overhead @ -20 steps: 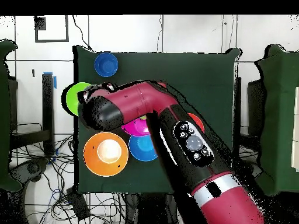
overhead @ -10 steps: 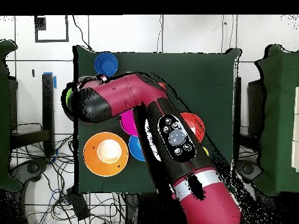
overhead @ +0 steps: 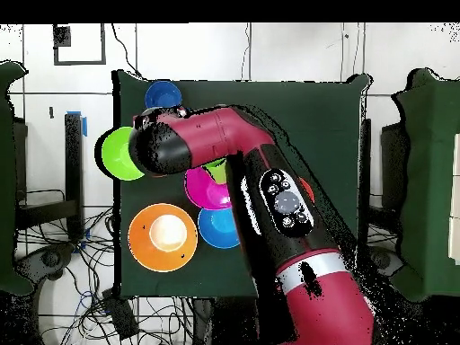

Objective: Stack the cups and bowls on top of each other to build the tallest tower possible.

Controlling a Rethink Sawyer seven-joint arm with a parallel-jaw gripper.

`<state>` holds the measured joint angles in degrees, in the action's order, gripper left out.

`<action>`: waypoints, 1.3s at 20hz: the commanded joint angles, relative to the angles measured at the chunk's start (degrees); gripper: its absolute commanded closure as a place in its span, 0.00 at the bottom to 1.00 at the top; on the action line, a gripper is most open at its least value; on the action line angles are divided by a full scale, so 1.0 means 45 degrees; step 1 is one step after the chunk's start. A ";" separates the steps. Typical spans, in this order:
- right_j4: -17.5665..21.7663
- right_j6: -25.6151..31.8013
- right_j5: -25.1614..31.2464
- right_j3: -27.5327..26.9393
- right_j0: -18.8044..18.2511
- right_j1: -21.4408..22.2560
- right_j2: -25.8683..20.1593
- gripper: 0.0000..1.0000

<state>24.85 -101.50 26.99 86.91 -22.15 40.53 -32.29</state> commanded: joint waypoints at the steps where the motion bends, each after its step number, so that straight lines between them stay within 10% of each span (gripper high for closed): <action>1: 0.0887 -0.0488 0.0797 -0.0479 0.0309 -0.0538 0.1476 0.00; 26: -0.0105 -0.2137 -0.2389 0.0267 0.1536 -0.1595 0.2458 0.00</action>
<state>24.64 -101.60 19.41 86.52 -16.49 36.58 -24.22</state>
